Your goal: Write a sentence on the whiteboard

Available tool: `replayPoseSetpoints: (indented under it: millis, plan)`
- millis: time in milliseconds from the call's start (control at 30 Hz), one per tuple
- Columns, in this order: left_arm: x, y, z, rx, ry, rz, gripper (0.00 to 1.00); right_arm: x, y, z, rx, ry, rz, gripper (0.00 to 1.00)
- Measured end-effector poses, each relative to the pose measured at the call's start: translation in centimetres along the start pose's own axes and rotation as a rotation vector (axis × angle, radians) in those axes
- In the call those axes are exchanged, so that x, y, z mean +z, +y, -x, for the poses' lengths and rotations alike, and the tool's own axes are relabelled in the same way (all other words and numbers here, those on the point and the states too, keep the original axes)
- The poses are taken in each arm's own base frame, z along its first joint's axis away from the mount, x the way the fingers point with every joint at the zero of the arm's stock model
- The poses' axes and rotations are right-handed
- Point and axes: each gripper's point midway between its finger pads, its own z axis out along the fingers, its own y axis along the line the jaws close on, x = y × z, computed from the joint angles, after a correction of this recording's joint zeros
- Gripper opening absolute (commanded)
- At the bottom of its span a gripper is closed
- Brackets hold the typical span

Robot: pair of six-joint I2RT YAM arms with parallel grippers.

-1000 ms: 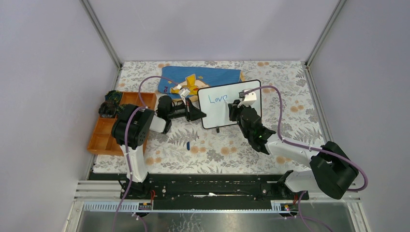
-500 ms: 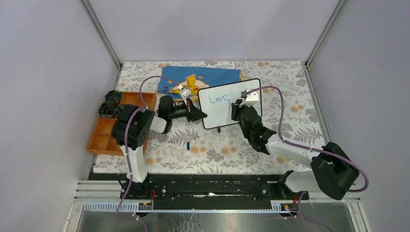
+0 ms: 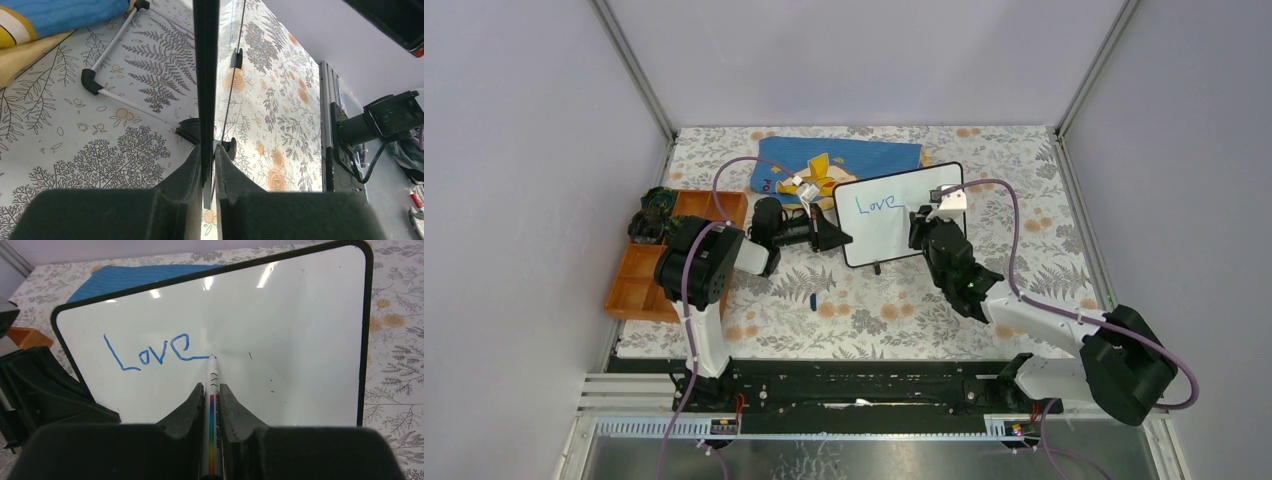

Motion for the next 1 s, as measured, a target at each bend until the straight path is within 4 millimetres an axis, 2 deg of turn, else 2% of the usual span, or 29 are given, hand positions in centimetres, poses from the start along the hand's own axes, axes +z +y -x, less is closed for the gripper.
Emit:
replayPoseSetpoints:
  millis: [200, 600, 700, 1000]
  plan:
    - [0.0, 0.0, 0.0, 0.000, 0.001, 0.000, 0.00, -1.2, 0.8, 2.2, 0.033, -0.039, 0.067, 0.00]
    - [0.0, 0.0, 0.0, -0.001, 0.002, 0.001, 0.00, -5.1, 1.6, 6.0, 0.059, -0.086, 0.202, 0.00]
    - [0.0, 0.0, -0.1, 0.000, 0.002, 0.001, 0.00, -5.6, 1.3, 5.8, 0.061, -0.079, 0.205, 0.00]
    - [0.0, 0.0, -0.1, 0.002, 0.002, 0.001, 0.00, -5.7, 0.5, 3.4, 0.059, -0.025, 0.181, 0.00]
